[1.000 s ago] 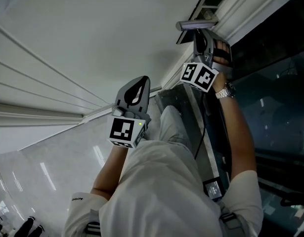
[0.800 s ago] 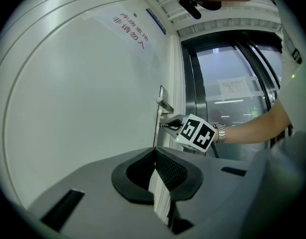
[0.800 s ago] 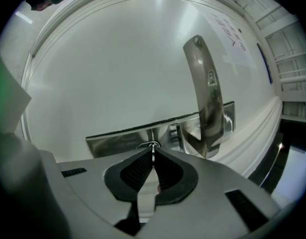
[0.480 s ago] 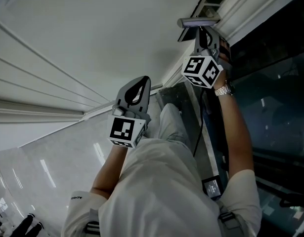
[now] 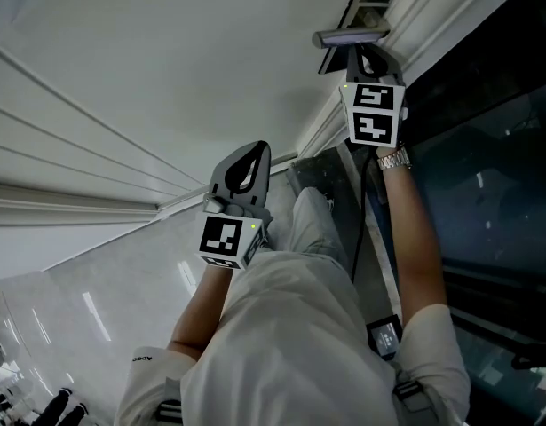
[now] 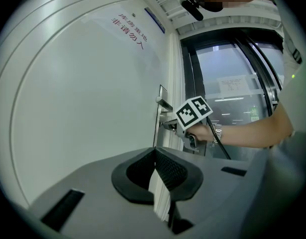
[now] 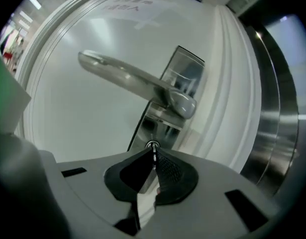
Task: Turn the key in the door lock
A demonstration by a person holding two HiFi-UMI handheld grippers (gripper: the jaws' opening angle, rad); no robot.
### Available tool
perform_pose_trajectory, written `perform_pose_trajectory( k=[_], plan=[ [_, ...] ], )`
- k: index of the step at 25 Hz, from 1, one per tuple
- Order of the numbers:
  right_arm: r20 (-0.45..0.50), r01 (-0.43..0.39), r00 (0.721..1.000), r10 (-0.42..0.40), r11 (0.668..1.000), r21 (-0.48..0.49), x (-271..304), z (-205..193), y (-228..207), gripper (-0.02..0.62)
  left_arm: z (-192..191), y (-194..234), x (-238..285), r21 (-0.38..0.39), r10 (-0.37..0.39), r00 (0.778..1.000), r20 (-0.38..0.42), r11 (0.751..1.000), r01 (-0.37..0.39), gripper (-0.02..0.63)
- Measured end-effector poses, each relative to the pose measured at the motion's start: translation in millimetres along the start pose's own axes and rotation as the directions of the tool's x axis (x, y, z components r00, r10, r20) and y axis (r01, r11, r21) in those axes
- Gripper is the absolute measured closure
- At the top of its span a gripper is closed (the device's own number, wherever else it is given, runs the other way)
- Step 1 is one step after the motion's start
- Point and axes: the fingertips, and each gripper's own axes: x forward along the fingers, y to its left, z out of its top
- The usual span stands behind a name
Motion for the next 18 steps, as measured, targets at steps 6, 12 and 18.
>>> perform_pose_trajectory(
  k=[6,12,18],
  plan=[
    [0.02,-0.137,0.989,0.144,0.877,0.462,3.3,-6.2,-4.4,0.583,-6.3,-4.6,-0.4,0.011,-0.017,1.0,-0.021,1.0,0.017,0.597],
    [0.085,-0.197,0.977,0.193,0.695,0.691,5.6,-12.4,-5.9,0.583,-3.8,-2.0,-9.6,0.029,-0.002,1.0,-0.02,1.0,0.003,0.597],
    [0.133,-0.222,0.971,0.2,0.539,0.812,6.1,-15.9,-8.7,0.583,-4.1,1.3,-21.5,0.025,0.006,1.0,-0.004,1.0,-0.006,0.597]
  ],
)
